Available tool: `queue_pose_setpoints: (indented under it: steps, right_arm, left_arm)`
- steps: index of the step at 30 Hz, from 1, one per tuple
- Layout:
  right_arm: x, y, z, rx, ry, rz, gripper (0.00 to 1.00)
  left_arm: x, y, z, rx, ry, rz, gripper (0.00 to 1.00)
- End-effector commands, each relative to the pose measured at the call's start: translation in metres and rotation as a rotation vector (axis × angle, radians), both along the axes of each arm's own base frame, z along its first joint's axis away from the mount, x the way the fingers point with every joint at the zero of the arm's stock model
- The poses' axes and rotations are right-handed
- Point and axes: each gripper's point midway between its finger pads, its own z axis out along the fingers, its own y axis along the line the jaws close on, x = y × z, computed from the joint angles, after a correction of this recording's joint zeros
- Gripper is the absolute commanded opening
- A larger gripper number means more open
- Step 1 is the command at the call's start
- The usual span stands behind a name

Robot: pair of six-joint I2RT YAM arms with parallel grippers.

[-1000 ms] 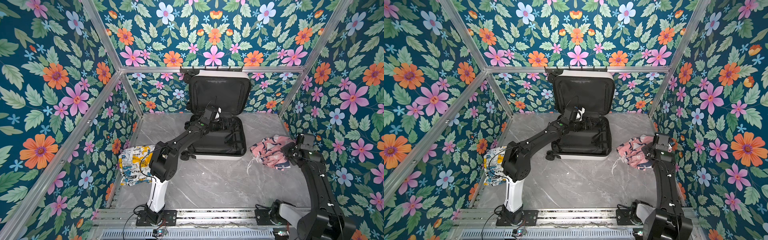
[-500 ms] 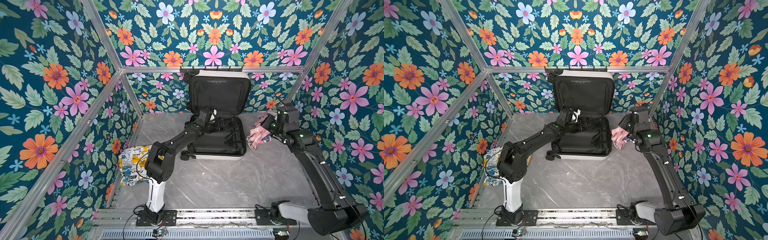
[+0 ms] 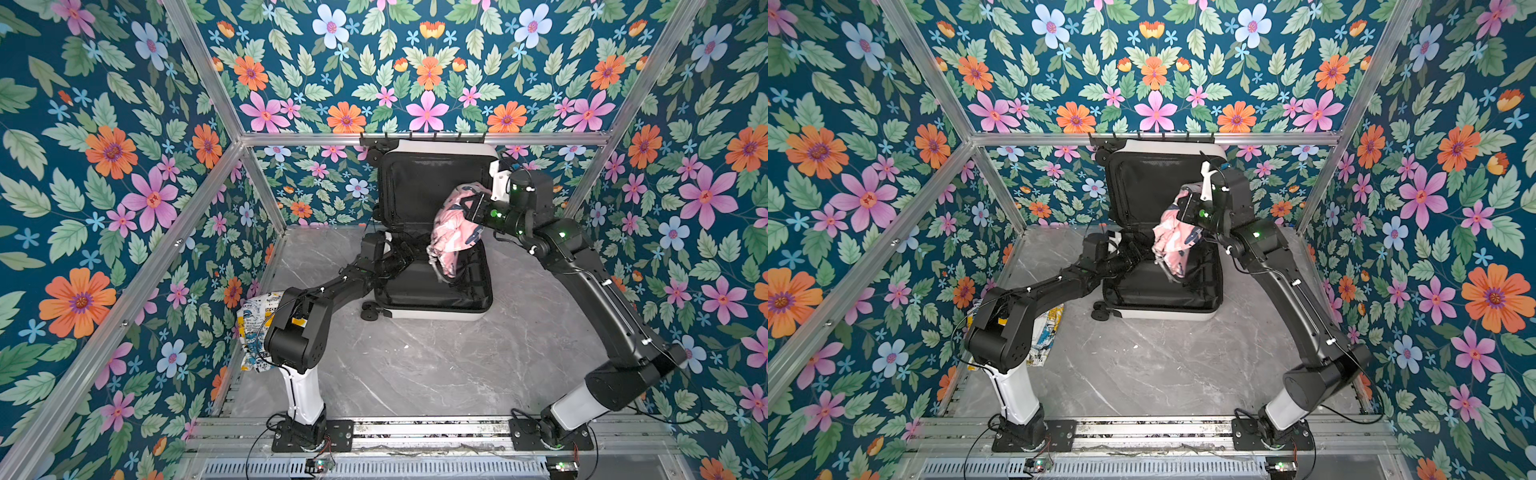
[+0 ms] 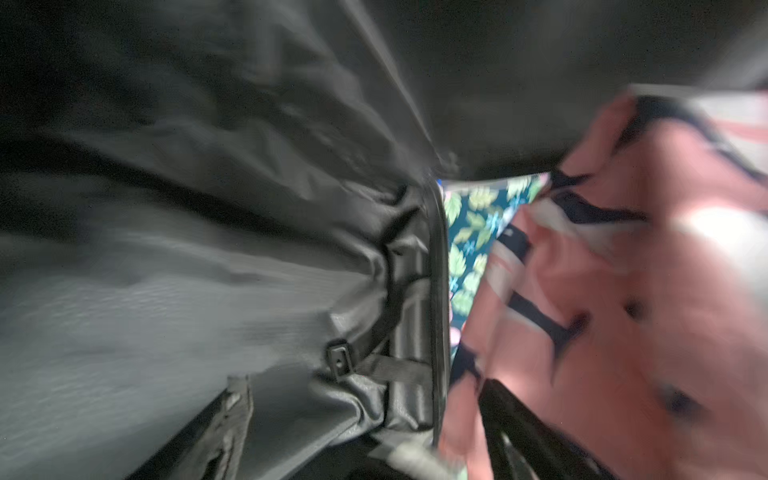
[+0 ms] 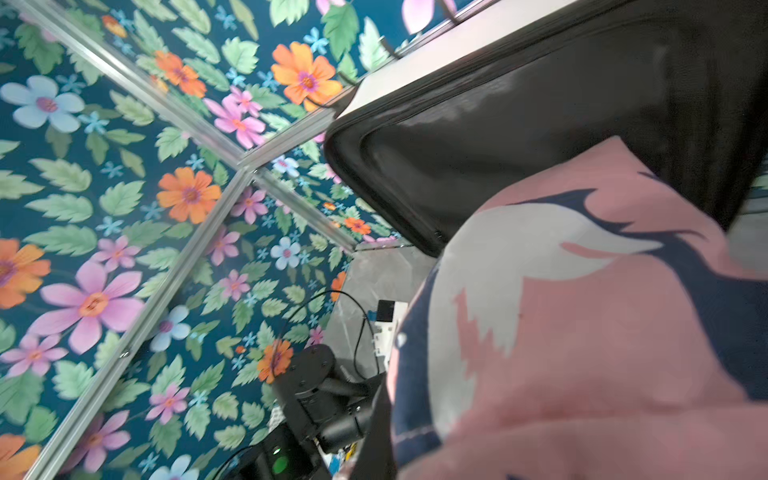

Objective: Pack the luggage
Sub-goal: 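Grasp the hanging pink shorts with the left gripper beside the right gripper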

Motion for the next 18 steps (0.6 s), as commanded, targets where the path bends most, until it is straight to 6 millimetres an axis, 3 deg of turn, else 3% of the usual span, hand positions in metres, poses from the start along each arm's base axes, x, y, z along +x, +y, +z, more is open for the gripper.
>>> queue_pose_setpoints:
  steps: [1, 9, 14, 18]
  right_arm:
    - [0.001, 0.034, 0.026, 0.082, -0.048, 0.131, 0.0]
    - [0.007, 0.072, 0.056, 0.178, -0.051, 0.264, 0.0]
    - [0.013, 0.082, 0.063, 0.216, -0.05, 0.298, 0.0]
    - [0.014, 0.087, 0.064, 0.239, -0.043, 0.315, 0.0]
  left_arm:
    - [0.009, 0.015, 0.026, -0.252, -0.019, 0.089, 0.9]
    - [0.013, 0.044, 0.057, -0.693, -0.086, 0.195, 0.93]
    - [0.014, 0.053, 0.073, -0.834, -0.12, 0.215, 0.94]
    - [0.015, 0.045, 0.086, -0.869, -0.122, 0.172, 0.94]
